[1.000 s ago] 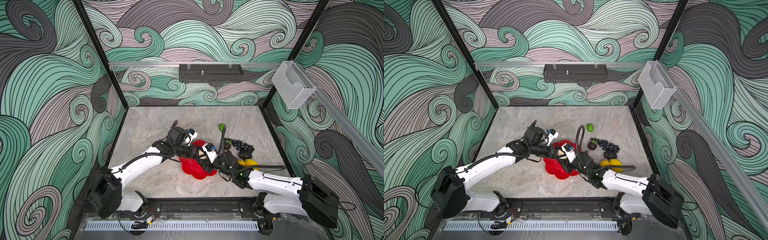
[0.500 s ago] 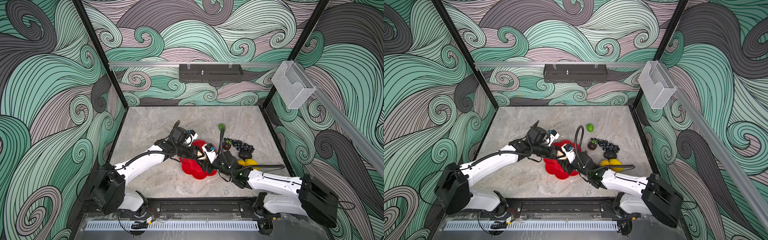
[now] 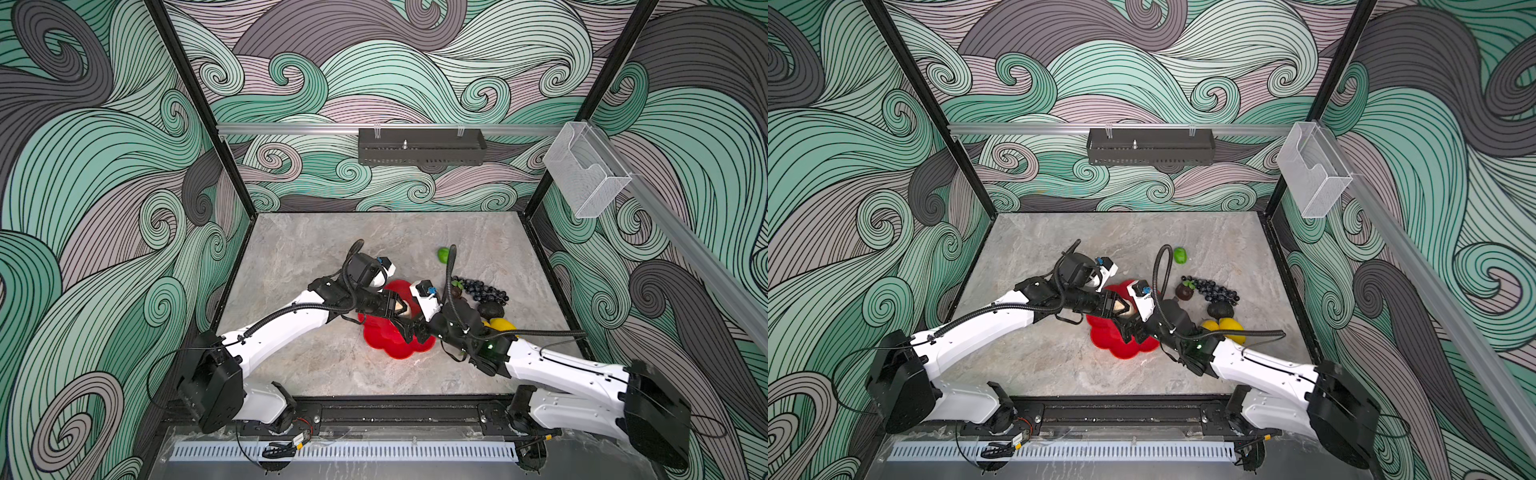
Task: Place and organize the fake fruits in the fruit bowl
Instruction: 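Grasp the pear with the left gripper while the right gripper holds it, then release the pear with the right gripper and withdraw it toward the fruits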
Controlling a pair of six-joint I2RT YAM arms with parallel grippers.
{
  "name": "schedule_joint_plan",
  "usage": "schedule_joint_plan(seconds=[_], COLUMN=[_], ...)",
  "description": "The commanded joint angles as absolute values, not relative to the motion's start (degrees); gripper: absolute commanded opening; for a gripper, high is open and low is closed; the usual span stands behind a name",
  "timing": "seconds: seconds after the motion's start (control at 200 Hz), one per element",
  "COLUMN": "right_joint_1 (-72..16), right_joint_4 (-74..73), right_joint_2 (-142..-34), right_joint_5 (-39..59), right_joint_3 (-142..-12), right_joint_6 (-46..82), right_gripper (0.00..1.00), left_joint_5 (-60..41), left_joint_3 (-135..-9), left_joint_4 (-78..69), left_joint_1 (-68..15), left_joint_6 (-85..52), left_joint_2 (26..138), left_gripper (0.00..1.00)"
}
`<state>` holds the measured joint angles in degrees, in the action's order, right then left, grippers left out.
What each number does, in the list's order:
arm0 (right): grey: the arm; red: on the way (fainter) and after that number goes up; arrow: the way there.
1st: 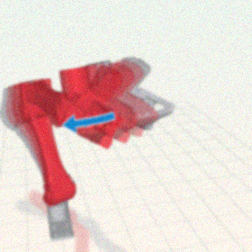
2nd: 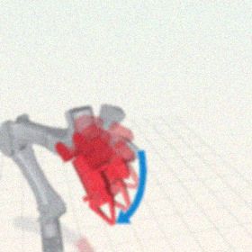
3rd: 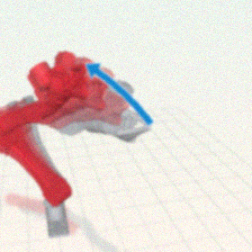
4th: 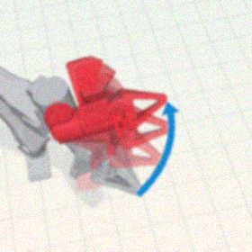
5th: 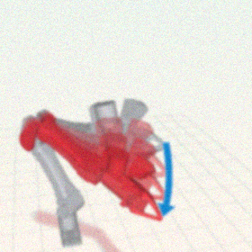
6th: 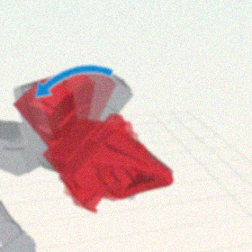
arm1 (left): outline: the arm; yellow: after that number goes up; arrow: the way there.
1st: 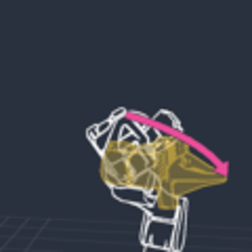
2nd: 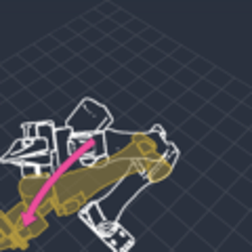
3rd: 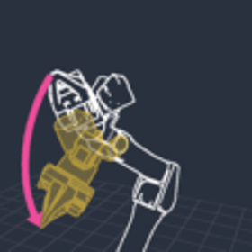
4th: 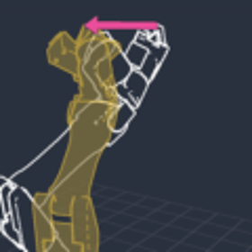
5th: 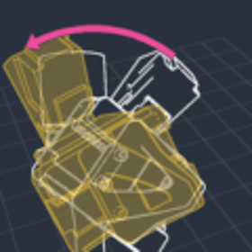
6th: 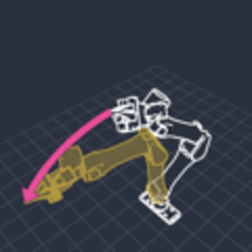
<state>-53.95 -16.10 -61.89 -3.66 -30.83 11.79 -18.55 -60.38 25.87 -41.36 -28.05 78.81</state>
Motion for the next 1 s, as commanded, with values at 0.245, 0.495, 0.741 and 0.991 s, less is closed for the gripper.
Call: schedule_joint_plan(seconds=[0.245,0.495,0.741,0.991], right_joint_1=[-48.59,-47.12,-46.49,-46.23], right_joint_4=[-5.79,-8.69,-11.42,-12.46], right_joint_2=[-44.65,-40.59,-42.58,-43.33], right_joint_5=[-15.87,-20.45,-20.92,-20.83], right_joint_3=[-22.85,-14.99,-13.54,-13.18], right_joint_6=[12.67,15.55,15.99,16.26], right_gripper=[0.99,0.99,0.99,0.99], left_joint_5=[4.53,7.39,4.39,-0.19], left_joint_3=[-64.62,-71.13,-77.37,-79.61], left_joint_4=[26.89,28.08,29.69,28.58], left_joint_1=[-41.62,-41.48,-41.48,-41.56], left_joint_6=[-26.37,-29.02,-29.74,-28.06], left_joint_2=[80.71,90.57,99.95,105.64], left_gripper=[0.45,0.46,0.46,0.46])
